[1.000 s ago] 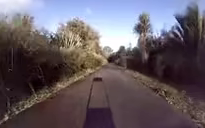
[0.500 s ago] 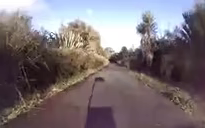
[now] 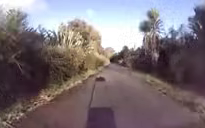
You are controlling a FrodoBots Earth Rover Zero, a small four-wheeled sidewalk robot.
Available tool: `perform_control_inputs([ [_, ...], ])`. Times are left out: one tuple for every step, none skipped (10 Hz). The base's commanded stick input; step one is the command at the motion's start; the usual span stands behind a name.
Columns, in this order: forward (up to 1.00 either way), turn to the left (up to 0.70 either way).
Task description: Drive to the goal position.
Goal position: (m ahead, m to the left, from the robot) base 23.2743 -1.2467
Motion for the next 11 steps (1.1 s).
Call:
perform_control_inputs([
  [1.0,-0.31],
  [1.0,-0.4],
  [1.0,-0.4],
  [1.0,-0.4],
  [1.0,-0.4],
  [1.0,-0.4],
  [1.0,-0.4],
  [1.0,-0.33],
  [1.0,-0.18],
  [1.0,-0.04],
  [1.0,0.0],
])
